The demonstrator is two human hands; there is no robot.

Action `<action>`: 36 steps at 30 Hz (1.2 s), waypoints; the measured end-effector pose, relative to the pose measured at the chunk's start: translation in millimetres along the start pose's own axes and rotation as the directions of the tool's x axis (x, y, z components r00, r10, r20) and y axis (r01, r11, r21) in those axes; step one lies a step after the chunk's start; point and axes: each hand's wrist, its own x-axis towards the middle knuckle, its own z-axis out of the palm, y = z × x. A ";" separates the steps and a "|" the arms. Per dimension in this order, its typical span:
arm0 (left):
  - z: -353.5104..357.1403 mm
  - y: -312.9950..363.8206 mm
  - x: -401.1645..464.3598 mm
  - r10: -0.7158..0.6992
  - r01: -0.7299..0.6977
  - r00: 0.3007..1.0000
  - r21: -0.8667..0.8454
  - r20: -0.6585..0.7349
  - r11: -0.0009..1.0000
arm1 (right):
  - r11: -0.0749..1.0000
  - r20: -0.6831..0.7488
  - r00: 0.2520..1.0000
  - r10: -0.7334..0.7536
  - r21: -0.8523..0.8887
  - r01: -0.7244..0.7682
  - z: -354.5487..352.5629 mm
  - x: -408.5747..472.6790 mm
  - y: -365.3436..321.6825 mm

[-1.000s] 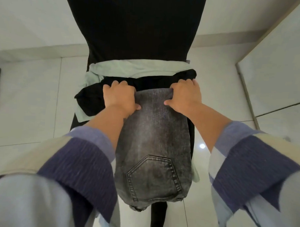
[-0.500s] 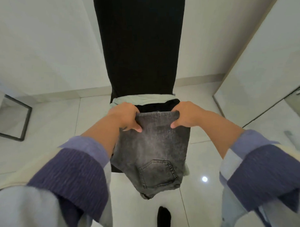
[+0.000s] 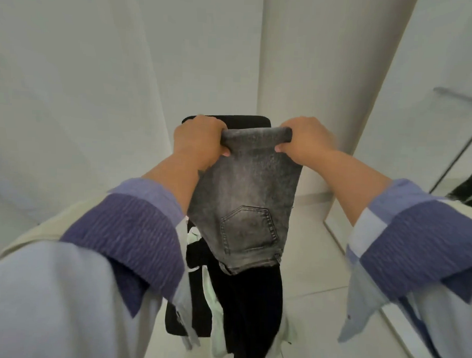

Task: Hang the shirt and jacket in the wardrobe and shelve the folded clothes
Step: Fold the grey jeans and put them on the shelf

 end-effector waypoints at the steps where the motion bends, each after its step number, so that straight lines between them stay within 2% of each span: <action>1: -3.4 0.6 -1.4 0.006 -0.006 1.000 0.007 -0.014 1.000 | 1.000 -0.020 1.000 -0.002 -0.001 0.002 -2.4 -1.6 -1.5; 4: 7.1 -2.3 -16.4 0.017 -0.017 1.000 0.006 -0.020 1.000 | 1.000 -0.053 0.999 0.007 0.004 -0.006 13.6 -15.1 0.5; 8: 64.9 -11.4 -58.1 0.000 0.000 1.000 -0.010 0.029 1.000 | 0.998 -0.050 0.998 0.045 0.044 -0.043 75.3 -55.8 13.0; 11: 115.9 -19.8 -94.1 -0.030 0.033 0.986 -0.017 0.163 0.999 | 0.993 0.051 0.994 0.094 0.068 -0.097 124.6 -93.6 22.2; 15: 169.3 -30.0 -133.2 -0.039 0.044 0.932 -0.005 0.360 0.999 | 0.992 0.241 0.963 0.124 -0.008 -0.126 183.3 -133.3 37.7; 17: 188.0 -33.9 -145.5 -0.037 0.048 0.913 -0.017 0.406 0.999 | 0.992 0.285 0.951 0.122 -0.014 -0.124 202.5 -144.9 43.4; 20: 204.3 -38.4 -142.6 -0.034 0.058 0.923 -0.051 0.384 0.997 | 0.995 0.258 0.960 0.103 -0.024 -0.101 217.9 -140.1 49.2; 24: 224.4 -43.4 -110.1 -0.040 0.071 0.969 -0.119 0.245 0.990 | 0.997 0.140 0.989 0.051 -0.072 -0.041 236.5 -103.0 61.4; 29: 281.0 -49.5 -70.4 -0.070 0.080 0.990 -0.081 0.121 0.994 | 0.993 0.042 0.999 0.033 -0.115 -0.028 286.6 -58.1 84.7; 31: 314.9 -52.2 -59.9 -0.089 0.101 0.987 -0.091 0.133 0.991 | 0.990 0.056 0.997 0.052 -0.133 -0.044 318.8 -46.5 95.6; 36: 405.5 -60.3 -51.6 -0.110 0.121 0.968 -0.034 0.223 0.992 | 0.983 0.209 0.974 0.083 -0.177 -0.045 405.1 -31.1 127.2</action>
